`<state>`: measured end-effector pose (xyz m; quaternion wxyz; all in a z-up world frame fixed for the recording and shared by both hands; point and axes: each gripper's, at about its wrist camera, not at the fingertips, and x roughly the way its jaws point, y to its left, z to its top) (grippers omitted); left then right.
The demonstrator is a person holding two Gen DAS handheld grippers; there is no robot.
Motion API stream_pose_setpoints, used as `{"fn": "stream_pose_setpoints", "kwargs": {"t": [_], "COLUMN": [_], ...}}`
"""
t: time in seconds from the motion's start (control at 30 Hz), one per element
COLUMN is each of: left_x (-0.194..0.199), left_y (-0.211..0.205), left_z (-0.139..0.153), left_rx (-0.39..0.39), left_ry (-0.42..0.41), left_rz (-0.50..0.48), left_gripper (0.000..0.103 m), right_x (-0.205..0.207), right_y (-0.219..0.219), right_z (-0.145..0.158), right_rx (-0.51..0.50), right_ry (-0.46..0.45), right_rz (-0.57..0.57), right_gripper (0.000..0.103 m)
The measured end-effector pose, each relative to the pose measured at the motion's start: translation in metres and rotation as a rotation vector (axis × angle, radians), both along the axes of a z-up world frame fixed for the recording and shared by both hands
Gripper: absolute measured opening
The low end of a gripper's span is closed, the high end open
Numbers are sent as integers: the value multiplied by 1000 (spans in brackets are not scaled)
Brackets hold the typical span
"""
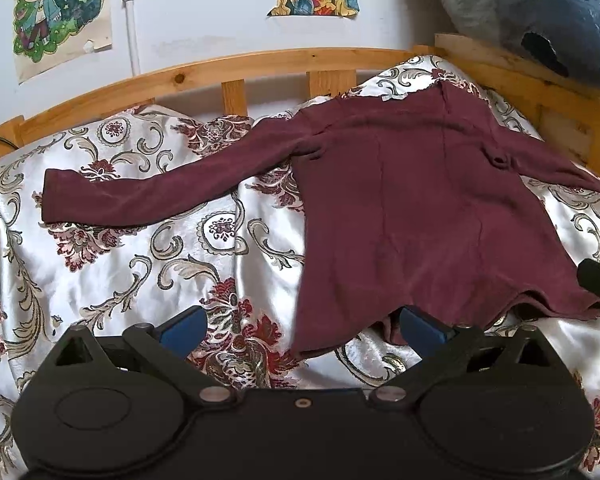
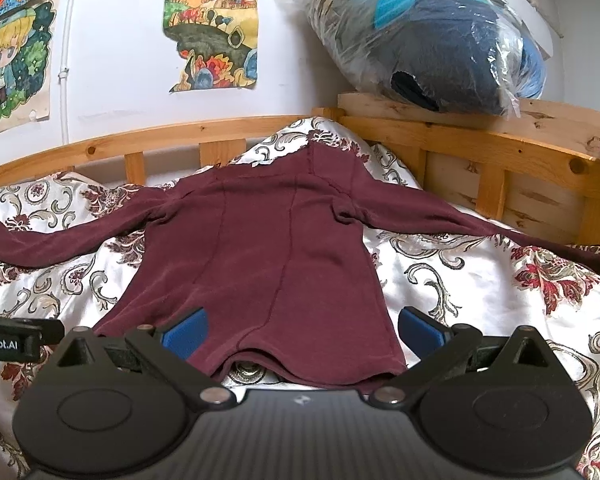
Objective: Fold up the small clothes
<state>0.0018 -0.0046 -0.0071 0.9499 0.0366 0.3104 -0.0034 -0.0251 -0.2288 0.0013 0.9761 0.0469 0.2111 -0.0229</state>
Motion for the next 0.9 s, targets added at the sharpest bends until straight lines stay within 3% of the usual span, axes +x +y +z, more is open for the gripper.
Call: {"fn": "stream_pose_setpoints", "kwargs": {"t": [0.23, 0.43, 0.73, 0.9], "left_x": [10, 28, 68, 100], "left_y": [-6, -15, -49, -71], "left_z": [1, 2, 38, 51], "left_rx": [39, 27, 68, 10], "left_ry": [34, 68, 61, 80], "left_rz": [12, -4, -85, -132], "left_gripper": [102, 102, 102, 102], "right_x": [0, 0, 9, 17], "right_y": [-9, -19, -63, -107], "right_z": [1, 6, 20, 29], "right_rx": [60, 95, 151, 170], "right_ry": [0, -7, -67, -96], "right_rz": [-1, -25, -208, -453], "right_gripper": [103, 103, 103, 103]}}
